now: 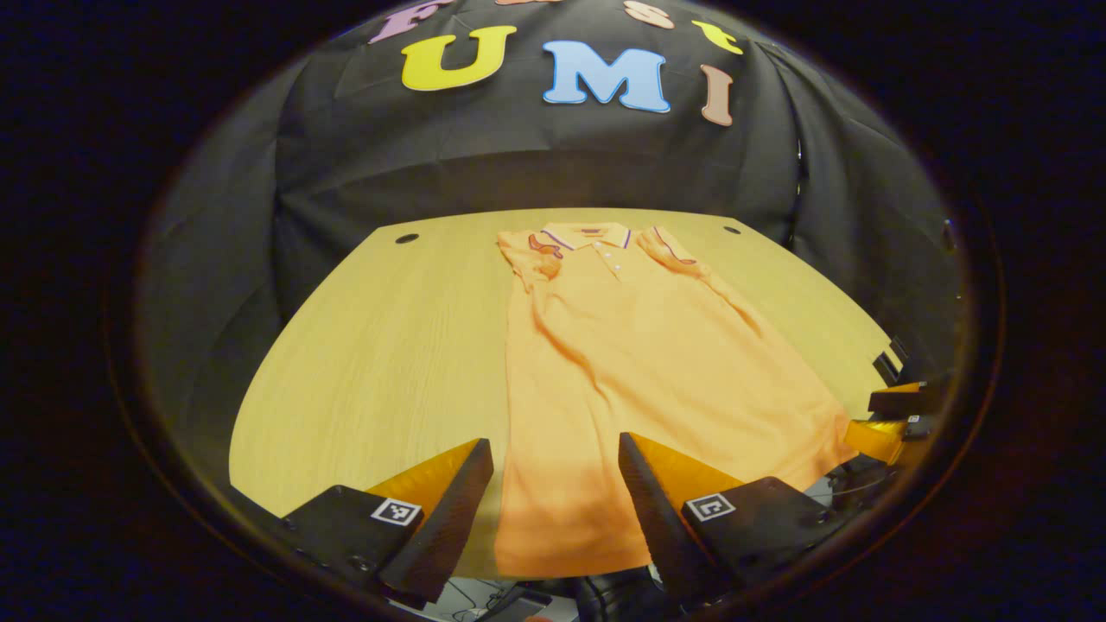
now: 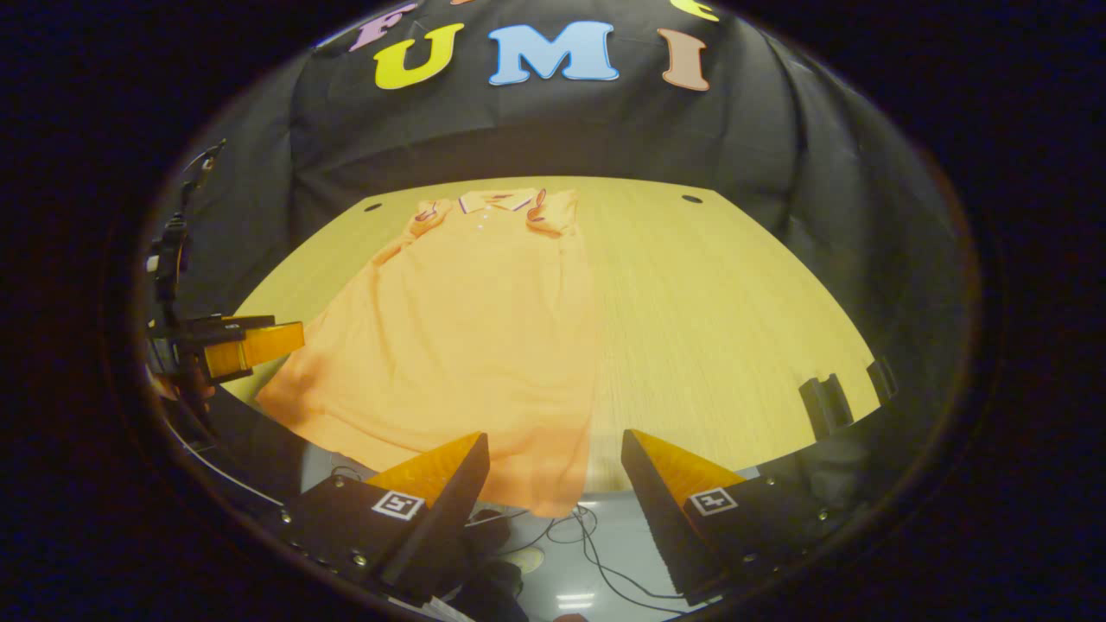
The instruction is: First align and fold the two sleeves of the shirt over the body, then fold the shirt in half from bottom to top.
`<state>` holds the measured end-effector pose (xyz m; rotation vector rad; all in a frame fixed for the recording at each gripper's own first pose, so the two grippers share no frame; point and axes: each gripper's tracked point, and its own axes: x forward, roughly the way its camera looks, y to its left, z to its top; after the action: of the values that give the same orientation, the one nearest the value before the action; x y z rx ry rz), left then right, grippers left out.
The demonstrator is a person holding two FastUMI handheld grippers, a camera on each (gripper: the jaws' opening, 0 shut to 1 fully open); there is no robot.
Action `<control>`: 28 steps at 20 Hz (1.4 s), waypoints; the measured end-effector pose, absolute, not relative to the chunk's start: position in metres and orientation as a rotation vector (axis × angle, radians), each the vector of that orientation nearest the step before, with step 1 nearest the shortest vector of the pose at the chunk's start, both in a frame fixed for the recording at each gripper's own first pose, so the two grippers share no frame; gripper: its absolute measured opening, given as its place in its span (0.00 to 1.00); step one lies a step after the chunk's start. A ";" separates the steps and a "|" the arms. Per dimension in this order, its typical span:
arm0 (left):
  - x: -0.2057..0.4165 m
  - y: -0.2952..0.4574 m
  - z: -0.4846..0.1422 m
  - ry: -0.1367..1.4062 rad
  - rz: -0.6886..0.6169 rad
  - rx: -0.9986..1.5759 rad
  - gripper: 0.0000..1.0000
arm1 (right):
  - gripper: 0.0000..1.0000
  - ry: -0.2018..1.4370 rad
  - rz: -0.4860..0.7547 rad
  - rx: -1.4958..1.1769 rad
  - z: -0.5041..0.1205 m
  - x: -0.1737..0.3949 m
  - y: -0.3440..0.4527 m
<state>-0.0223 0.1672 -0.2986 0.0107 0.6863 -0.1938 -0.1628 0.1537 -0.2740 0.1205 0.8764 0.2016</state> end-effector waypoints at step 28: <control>-0.076 0.145 -0.337 0.753 -0.202 0.084 0.06 | 0.06 0.943 0.183 0.182 -0.299 -0.170 0.168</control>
<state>-0.0762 0.1455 -0.3373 0.0843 0.7527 -0.2020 -0.1699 0.1684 -0.2990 0.1823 0.9429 0.1831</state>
